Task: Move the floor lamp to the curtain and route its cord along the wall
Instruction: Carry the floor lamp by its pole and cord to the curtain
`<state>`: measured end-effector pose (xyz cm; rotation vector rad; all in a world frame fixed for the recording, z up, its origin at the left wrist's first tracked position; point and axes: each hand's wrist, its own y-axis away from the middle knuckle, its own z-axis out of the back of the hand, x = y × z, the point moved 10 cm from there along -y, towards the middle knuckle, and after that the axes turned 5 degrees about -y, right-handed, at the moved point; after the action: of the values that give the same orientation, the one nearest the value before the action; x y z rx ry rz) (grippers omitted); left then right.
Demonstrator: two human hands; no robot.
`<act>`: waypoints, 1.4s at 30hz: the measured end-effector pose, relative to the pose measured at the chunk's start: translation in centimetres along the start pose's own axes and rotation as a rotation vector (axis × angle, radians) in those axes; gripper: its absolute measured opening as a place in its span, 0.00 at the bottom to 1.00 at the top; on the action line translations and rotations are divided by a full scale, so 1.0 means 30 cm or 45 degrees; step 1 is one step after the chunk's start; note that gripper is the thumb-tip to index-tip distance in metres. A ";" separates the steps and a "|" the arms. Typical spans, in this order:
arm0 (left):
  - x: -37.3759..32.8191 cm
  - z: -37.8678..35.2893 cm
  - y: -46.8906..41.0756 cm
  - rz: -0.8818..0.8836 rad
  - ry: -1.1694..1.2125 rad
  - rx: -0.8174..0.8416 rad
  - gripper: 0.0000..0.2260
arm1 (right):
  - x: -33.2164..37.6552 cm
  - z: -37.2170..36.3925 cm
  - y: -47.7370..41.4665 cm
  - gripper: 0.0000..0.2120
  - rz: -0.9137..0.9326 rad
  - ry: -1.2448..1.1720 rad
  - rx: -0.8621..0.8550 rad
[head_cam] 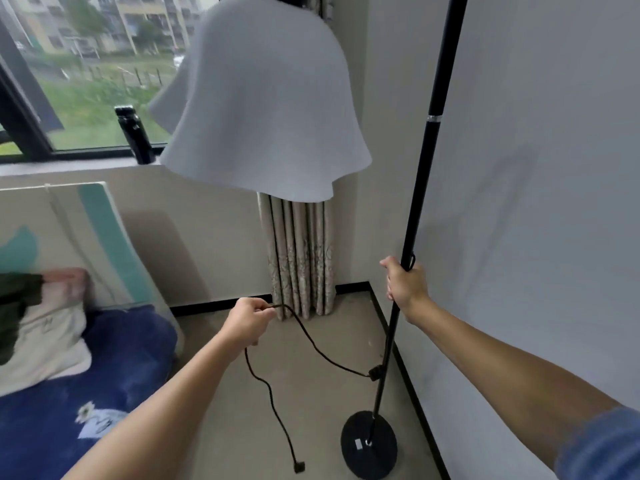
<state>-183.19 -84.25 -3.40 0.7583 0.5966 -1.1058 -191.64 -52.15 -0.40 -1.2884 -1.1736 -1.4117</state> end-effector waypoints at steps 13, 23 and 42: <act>-0.148 0.121 -0.850 0.035 -0.098 0.032 0.08 | 0.088 -0.455 -0.783 0.17 0.032 0.023 0.125; -0.164 0.163 -1.319 0.237 -0.044 -0.054 0.07 | -0.002 -0.800 -1.313 0.24 0.001 0.131 0.295; -0.096 0.214 -2.048 0.268 0.047 0.133 0.08 | -0.178 -1.259 -1.894 0.09 -0.198 0.301 0.333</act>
<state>-241.43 -103.14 -12.00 0.9124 0.4810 -0.9354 -253.56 -79.14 -11.30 -0.8409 -1.2670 -1.4226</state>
